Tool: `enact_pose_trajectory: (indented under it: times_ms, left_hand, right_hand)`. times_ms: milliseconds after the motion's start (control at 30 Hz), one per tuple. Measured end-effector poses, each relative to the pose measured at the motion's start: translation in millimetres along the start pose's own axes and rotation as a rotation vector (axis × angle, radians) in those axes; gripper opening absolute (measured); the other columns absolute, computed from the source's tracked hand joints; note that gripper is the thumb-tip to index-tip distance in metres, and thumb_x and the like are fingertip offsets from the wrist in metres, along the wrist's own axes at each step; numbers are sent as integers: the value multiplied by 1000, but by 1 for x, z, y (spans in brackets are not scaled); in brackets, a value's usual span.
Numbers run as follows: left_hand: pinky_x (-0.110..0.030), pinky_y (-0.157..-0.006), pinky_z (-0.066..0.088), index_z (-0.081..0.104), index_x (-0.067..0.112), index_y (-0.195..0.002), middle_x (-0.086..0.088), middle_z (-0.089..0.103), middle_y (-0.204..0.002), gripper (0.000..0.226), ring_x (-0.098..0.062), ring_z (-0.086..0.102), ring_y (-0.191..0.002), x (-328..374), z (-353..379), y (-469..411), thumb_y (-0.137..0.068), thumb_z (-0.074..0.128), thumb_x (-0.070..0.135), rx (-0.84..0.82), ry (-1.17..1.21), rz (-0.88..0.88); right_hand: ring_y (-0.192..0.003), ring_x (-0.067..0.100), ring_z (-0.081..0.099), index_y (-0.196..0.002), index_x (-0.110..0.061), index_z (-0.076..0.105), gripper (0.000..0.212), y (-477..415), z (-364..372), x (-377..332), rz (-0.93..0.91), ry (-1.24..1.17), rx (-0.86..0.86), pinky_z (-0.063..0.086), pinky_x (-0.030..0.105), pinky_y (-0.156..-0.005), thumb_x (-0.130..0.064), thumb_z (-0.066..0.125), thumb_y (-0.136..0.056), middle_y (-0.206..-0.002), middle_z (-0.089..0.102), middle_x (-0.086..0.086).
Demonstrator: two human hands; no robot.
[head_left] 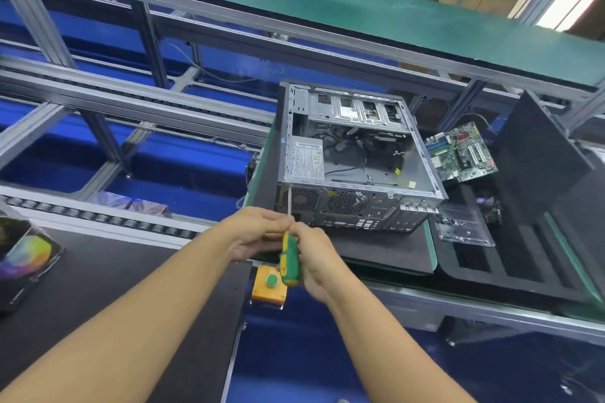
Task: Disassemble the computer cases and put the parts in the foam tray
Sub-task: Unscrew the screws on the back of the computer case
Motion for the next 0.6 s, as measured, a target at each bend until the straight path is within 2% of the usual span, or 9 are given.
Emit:
enact_pose_trajectory:
  times_ms: [33,100,167,233,333,400,433,500,600]
  left_hand:
    - [-29,-68,61,68,-3,-109,-17,75,-96,19,-21,74,-81,-1,-2,0,-93,63,5,-23,40,1]
    - [-31,-72,62,65,-2,-114,-18,74,-103,20,-23,75,-86,-6,-2,0,-97,55,2,-56,99,7]
    - [-32,-77,62,61,-2,-119,-18,73,-110,23,-23,74,-94,-11,2,0,-100,48,0,-74,148,23]
    - [-33,-83,60,59,-2,-123,-18,71,-116,26,-24,72,-100,-14,6,0,-102,44,0,-78,183,49]
    - [-38,-93,55,62,4,-124,-11,71,-118,29,-22,68,-108,-15,7,1,-99,53,15,-115,119,57]
    - [-35,-85,55,66,7,-118,-6,73,-104,41,-19,69,-98,-17,8,6,-89,66,36,-146,-56,10]
    - [-30,-77,55,66,5,-115,-5,74,-95,45,-17,70,-90,-18,11,9,-86,68,39,-153,-125,-10]
    - [-22,-65,54,66,-2,-112,-4,75,-81,40,-12,72,-75,-16,12,10,-87,73,28,-97,-182,-11]
    - [-27,-67,57,66,-4,-117,-14,76,-97,37,-20,74,-85,-12,6,10,-86,74,13,-20,-132,-24]
  right_hand:
    - [-78,28,58,-113,-5,57,29,5,-1,3,38,-106,-77,56,47,-75,-28,49,-96,-92,60,15]
    - [-83,37,59,-105,-6,59,23,17,-4,14,120,-197,-178,56,50,-74,-23,45,-98,-95,58,22]
    - [-85,40,63,-115,2,55,28,23,-4,26,178,-201,-220,60,46,-73,-19,39,-104,-101,58,28]
    - [-80,36,69,-125,9,50,33,27,-3,34,191,-220,-251,61,40,-75,-17,39,-108,-100,61,29]
    - [-70,25,68,-114,7,56,22,25,-5,35,114,-223,-235,59,30,-66,-12,50,-105,-92,62,22]
    - [-65,21,64,-109,3,55,17,22,-10,36,68,-178,-187,55,27,-55,-10,59,-99,-88,61,17]
    - [-64,19,62,-111,1,53,20,21,-11,37,58,-155,-164,53,26,-52,-10,64,-97,-88,61,15]
    - [-61,17,59,-112,-2,51,30,20,-8,37,42,-131,-153,49,25,-49,-10,71,-92,-89,61,14]
    - [-56,15,52,-113,-6,47,42,20,0,37,19,-135,-178,45,25,-46,-16,78,-86,-85,59,10]
Point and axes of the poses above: each hand's wrist, its own y-axis away from the middle knuckle, its own z-axis out of the palm, x = y × z, the point moved 7 cm from there along -y, towards the middle knuckle
